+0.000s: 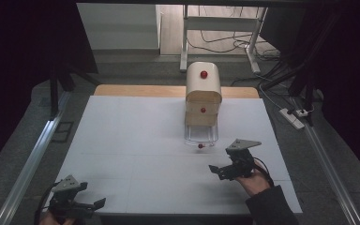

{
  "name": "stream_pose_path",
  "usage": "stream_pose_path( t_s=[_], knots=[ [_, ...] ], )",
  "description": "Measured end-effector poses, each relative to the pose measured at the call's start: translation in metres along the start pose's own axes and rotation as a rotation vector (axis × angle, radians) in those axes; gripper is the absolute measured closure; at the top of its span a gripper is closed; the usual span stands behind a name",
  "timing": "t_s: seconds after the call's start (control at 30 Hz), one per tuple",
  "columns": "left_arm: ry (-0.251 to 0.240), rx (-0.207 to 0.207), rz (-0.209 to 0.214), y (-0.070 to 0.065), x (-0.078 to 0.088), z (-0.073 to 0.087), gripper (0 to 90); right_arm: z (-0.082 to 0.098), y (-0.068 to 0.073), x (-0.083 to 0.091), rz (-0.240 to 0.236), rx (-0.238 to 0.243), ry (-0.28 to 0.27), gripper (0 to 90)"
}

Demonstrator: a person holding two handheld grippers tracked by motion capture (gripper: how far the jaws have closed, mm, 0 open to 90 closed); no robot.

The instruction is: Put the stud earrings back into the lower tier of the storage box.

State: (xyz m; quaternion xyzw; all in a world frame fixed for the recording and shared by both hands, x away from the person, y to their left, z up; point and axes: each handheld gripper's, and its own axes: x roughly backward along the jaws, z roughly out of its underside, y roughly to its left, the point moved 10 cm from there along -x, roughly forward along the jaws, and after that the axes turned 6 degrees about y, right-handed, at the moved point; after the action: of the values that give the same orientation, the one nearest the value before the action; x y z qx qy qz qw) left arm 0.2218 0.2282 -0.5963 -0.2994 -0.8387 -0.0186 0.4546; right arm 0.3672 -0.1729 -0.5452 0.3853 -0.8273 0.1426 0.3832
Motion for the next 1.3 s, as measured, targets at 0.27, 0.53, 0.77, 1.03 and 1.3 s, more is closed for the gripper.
stream_pose_path(
  t_s=[0.27, 0.53, 0.77, 1.03, 1.3],
  knots=[
    [0.002, 0.001, 0.004, 0.0, 0.0, 0.0, 0.7, 0.017, 0.006, 0.007, 0.015, -0.003, -0.004, 0.0],
    [0.002, 0.001, 0.006, 0.0, 0.0, 0.001, 0.7, 0.031, 0.006, 0.019, 0.036, -0.033, -0.028, 0.0],
    [0.003, 0.001, 0.007, 0.0, 0.0, 0.001, 0.7, 0.05, 0.007, 0.029, 0.048, -0.058, -0.018, 0.0],
    [0.005, 0.002, 0.009, 0.0, 0.0, 0.001, 0.7, 0.069, 0.005, 0.039, 0.049, -0.106, -0.018, 0.0],
    [0.006, 0.003, 0.01, 0.0, 0.0, 0.001, 0.7, 0.083, 0.001, 0.048, 0.056, -0.154, -0.025, 0.0]
  ],
)
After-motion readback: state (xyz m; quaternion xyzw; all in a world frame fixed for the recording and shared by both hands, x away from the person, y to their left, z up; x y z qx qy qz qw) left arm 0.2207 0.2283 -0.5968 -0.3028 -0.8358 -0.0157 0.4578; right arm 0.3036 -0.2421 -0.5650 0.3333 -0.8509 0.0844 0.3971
